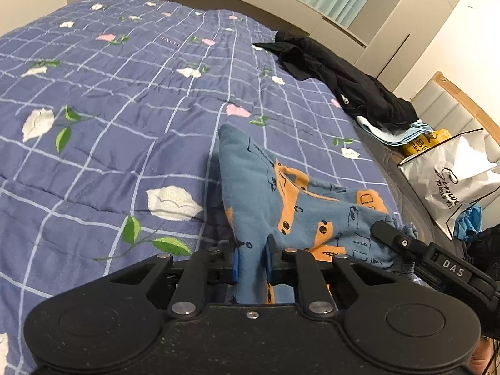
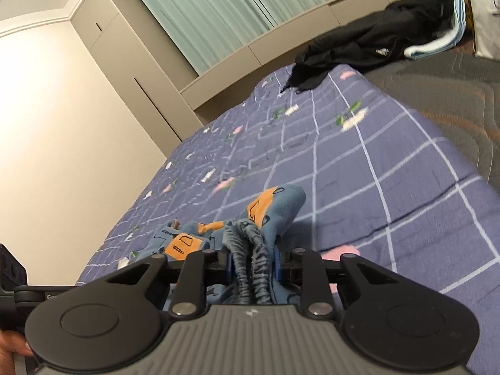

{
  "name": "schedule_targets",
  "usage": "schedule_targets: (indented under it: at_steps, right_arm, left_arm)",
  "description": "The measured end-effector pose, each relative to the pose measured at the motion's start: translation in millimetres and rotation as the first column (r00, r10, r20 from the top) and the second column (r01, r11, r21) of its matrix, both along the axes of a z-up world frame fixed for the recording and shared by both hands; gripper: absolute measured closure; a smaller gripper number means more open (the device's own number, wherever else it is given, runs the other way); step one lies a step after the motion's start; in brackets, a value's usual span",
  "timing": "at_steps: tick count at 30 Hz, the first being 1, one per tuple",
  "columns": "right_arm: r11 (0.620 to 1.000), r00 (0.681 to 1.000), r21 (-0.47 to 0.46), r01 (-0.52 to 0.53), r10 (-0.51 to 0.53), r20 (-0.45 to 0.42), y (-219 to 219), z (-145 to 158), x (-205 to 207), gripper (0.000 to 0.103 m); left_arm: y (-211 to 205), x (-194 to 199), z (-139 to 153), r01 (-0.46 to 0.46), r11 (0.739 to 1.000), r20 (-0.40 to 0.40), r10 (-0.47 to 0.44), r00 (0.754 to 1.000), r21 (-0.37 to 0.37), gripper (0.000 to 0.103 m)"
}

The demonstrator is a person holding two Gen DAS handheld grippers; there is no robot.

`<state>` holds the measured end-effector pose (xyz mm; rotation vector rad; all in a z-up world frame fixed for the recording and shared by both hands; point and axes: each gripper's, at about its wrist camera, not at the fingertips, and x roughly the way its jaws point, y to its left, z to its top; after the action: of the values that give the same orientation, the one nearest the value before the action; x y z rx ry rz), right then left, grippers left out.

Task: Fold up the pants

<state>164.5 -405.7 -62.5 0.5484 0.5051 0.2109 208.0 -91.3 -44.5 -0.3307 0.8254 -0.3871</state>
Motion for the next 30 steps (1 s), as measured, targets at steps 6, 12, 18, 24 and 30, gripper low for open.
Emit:
schedule_targets:
  at_steps: [6,12,18,24,30]
  right_arm:
    - [1.000,1.000,-0.021,-0.009,0.009,0.014,17.7,29.0,-19.5,0.078]
    - [0.999,0.999,-0.007,-0.052,0.052,0.009,49.0,40.4,-37.5,0.078]
    - [0.991,0.991,-0.025,-0.132,0.132,-0.001,101.2,45.6,-32.7,0.078]
    - [0.981,0.981,-0.030,-0.192,0.192,-0.001,155.8,47.3,-4.8,0.078]
    - [0.974,0.974,-0.027,-0.225,0.224,-0.020,196.4,42.2,36.9,0.078]
  left_arm:
    - [18.2,-25.7,19.2,0.003,1.000,0.019,-0.003,1.000,-0.012,0.087]
    - [58.6,-51.8,24.1,-0.026,1.000,0.009,0.026,1.000,-0.017,0.087]
    - [112.3,-59.2,23.8,-0.095,0.995,0.002,0.095,0.995,-0.010,0.087]
    - [161.5,-38.0,25.7,-0.162,0.987,0.018,0.162,0.987,0.005,0.087]
    - [195.9,-4.5,19.1,-0.203,0.979,0.016,0.203,0.979,0.016,0.087]
